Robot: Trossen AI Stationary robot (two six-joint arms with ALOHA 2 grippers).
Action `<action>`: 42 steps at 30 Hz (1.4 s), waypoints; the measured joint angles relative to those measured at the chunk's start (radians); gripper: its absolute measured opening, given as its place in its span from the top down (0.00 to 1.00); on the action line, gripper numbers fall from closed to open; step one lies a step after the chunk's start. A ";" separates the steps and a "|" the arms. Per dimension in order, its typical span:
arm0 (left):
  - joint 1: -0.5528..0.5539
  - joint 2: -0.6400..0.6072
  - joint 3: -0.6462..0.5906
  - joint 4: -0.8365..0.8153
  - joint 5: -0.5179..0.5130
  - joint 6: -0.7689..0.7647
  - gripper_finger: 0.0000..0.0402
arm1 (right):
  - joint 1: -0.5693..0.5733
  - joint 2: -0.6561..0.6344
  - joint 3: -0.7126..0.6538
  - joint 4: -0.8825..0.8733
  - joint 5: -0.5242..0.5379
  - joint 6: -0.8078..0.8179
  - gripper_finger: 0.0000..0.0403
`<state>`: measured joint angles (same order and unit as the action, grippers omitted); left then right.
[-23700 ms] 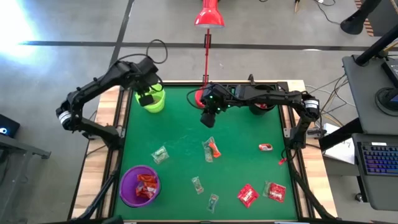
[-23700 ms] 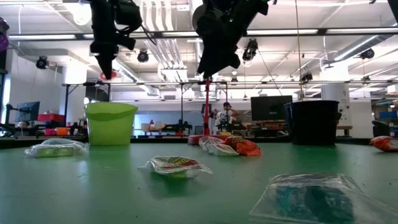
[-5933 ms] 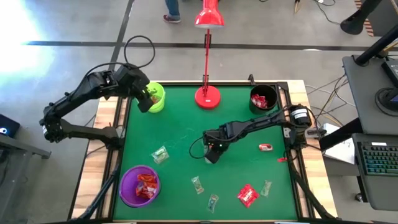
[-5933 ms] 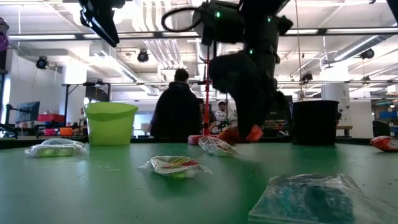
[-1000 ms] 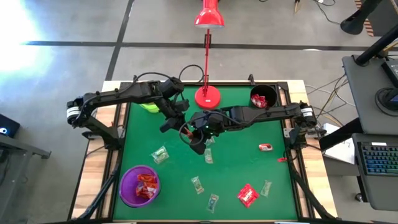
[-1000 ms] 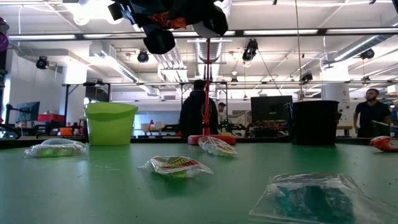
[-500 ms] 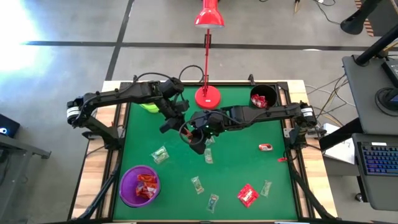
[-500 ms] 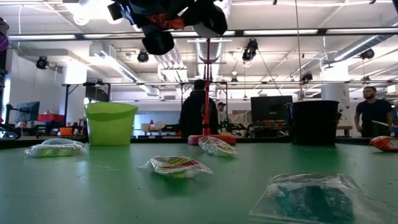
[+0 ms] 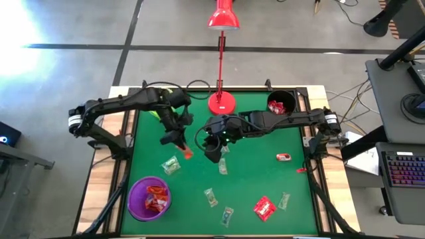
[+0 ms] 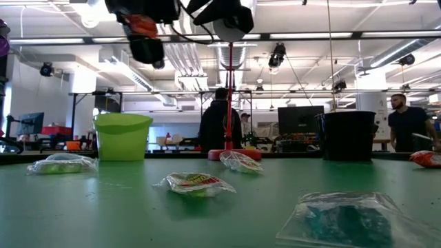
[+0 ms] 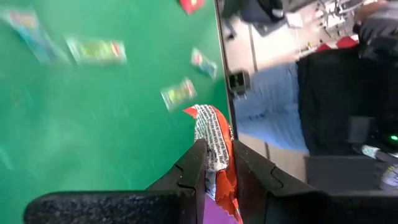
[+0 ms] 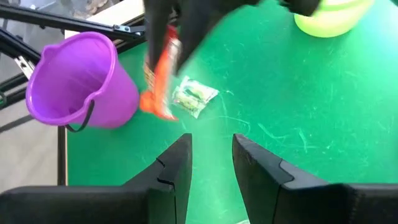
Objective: Sort candy
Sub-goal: Put the orange candy into the violet bucket
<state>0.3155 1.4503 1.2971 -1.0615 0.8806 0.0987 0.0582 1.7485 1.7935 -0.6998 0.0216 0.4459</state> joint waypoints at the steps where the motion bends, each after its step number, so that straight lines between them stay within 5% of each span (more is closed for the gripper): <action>1: -0.005 -0.008 0.000 -0.033 0.000 0.001 0.89 | 0.000 0.000 0.000 -0.001 0.000 -0.011 0.74; 7: -0.081 -0.060 0.000 -0.244 0.001 -0.001 0.89 | 0.000 -0.002 0.000 -0.007 -0.002 -0.055 0.73; 16: -0.289 -0.129 0.000 -0.348 0.001 -0.158 0.89 | 0.000 -0.002 -0.001 -0.015 -0.002 -0.092 0.74; 29: -0.614 -0.126 -0.004 -0.325 -0.134 -0.448 0.89 | 0.000 -0.001 -0.001 -0.056 -0.002 -0.092 0.77; 42: -0.706 -0.094 -0.004 -0.307 -0.215 -0.559 0.79 | 0.003 -0.001 -0.002 -0.069 -0.002 -0.090 0.71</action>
<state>-0.3909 1.3567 1.2934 -1.3689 0.6655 -0.4607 0.0612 1.7473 1.7918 -0.7686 0.0194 0.3557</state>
